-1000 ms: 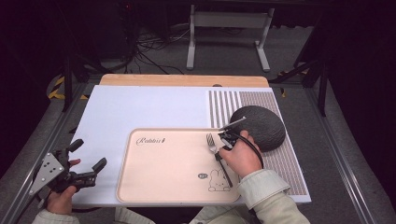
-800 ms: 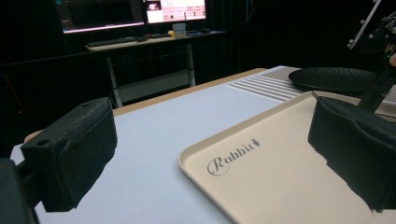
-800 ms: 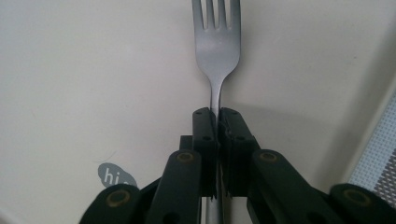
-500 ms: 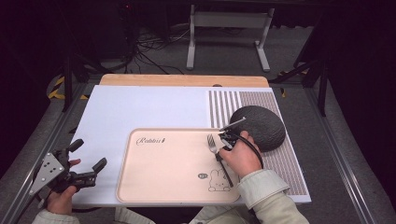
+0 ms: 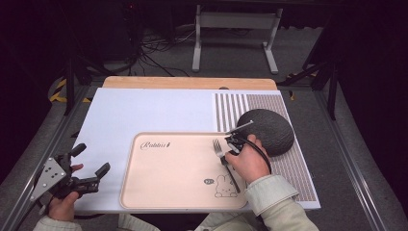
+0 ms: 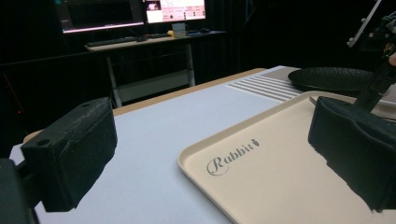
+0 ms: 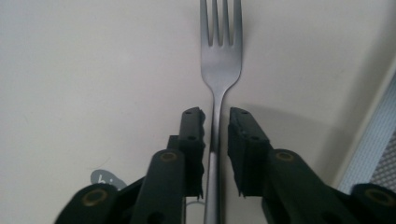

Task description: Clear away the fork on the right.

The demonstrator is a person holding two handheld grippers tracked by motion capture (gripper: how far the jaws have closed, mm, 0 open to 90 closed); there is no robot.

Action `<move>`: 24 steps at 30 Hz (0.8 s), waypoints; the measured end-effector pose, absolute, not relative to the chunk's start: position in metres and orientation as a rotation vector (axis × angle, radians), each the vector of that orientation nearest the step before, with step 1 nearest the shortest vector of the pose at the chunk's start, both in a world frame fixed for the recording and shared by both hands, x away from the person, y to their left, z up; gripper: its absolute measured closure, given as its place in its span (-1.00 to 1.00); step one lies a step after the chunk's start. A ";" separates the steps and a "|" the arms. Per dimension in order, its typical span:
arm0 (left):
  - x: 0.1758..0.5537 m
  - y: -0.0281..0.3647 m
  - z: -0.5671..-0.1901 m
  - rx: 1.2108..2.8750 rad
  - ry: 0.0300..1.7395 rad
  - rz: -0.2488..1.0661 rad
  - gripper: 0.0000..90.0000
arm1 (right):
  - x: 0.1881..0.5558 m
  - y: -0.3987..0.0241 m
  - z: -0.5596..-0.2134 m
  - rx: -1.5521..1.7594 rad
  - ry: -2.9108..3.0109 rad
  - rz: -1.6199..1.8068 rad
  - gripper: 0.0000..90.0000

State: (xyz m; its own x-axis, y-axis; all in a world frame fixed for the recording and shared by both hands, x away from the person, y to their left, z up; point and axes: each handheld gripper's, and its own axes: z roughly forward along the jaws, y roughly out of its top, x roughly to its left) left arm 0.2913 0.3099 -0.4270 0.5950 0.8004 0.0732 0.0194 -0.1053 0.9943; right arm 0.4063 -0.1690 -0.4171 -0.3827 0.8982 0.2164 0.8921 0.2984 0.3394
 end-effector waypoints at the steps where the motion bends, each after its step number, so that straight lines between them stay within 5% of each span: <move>1: 0.291 0.310 -0.427 1.552 0.714 0.762 -0.95 | 0.406 -0.168 -0.415 1.646 2.512 0.692 0.34; 5: 0.291 0.310 -0.427 1.551 0.715 0.763 -0.95 | 0.407 -0.163 -0.413 1.316 2.531 0.808 -0.29; 10: 0.291 0.310 -0.427 1.552 0.713 0.761 -0.95 | 0.409 -0.156 -0.408 0.994 2.571 0.891 -0.48; 21: 0.291 0.310 -0.427 1.553 0.712 0.762 -0.95 | 0.412 -0.147 -0.402 0.665 2.708 0.956 -0.52; 24: 0.292 0.310 -0.427 1.553 0.711 0.761 -0.95 | 0.417 -0.146 -0.407 0.589 2.785 0.904 -0.23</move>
